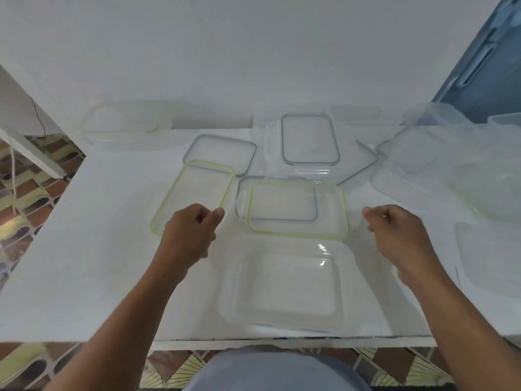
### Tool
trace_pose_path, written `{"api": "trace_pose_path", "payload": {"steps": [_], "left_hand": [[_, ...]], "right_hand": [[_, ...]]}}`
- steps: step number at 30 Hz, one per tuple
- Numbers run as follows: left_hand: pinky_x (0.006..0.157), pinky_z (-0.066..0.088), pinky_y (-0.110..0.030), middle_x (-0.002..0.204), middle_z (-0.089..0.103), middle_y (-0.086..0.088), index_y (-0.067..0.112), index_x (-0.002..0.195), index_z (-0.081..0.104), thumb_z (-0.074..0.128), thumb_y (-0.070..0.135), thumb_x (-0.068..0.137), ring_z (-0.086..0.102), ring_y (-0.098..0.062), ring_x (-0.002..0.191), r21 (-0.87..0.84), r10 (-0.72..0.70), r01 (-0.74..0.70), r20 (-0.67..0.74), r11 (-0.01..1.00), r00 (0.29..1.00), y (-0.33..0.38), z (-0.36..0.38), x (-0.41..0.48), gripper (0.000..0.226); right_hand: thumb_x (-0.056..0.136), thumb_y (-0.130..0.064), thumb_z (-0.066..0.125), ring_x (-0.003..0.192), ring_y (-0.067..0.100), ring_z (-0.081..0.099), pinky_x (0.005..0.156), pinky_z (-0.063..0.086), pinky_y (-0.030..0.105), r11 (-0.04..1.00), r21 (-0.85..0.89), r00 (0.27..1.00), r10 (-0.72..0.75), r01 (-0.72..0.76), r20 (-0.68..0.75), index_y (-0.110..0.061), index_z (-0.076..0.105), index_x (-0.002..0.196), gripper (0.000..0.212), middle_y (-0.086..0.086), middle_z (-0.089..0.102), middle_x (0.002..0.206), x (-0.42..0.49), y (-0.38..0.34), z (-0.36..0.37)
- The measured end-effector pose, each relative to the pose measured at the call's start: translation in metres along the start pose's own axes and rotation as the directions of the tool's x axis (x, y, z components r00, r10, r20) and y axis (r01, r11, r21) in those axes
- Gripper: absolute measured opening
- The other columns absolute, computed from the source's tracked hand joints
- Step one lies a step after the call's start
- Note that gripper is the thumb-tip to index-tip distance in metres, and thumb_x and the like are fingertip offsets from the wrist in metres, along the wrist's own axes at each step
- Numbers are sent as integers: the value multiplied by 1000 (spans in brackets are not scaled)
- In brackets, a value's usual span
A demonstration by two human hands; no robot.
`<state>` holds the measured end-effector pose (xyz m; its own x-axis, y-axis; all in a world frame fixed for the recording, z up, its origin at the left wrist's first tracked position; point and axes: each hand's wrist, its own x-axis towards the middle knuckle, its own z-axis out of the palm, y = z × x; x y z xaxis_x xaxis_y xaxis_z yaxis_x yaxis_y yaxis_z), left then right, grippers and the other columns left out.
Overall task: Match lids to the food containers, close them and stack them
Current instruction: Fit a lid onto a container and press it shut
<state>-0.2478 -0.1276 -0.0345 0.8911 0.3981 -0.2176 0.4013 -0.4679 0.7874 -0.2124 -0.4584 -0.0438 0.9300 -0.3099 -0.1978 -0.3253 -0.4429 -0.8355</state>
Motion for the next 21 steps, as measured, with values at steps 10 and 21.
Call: {"api": "trace_pose_path", "payload": {"steps": [10, 21], "left_hand": [[61, 52, -31, 75, 75, -8, 9, 85, 67, 67, 43, 92, 63, -21, 52, 186, 52, -58, 34, 981, 998, 25, 27, 34, 34], [41, 33, -25, 74, 65, -14, -1, 87, 66, 71, 15, 92, 51, -16, 44, -279, -72, 112, 149, 954, 986, 38, 18, 46, 18]], "right_hand": [[98, -32, 60, 53, 22, 51, 53, 40, 29, 995, -89, 985, 49, -35, 168, -4, 71, 89, 31, 7, 61, 60, 33, -9, 16], [96, -18, 63, 47, 16, 44, 41, 31, 26, 901, 307, 932, 219, -307, 290, -5, 63, 91, 14, 9, 51, 67, 41, -33, 4]]}}
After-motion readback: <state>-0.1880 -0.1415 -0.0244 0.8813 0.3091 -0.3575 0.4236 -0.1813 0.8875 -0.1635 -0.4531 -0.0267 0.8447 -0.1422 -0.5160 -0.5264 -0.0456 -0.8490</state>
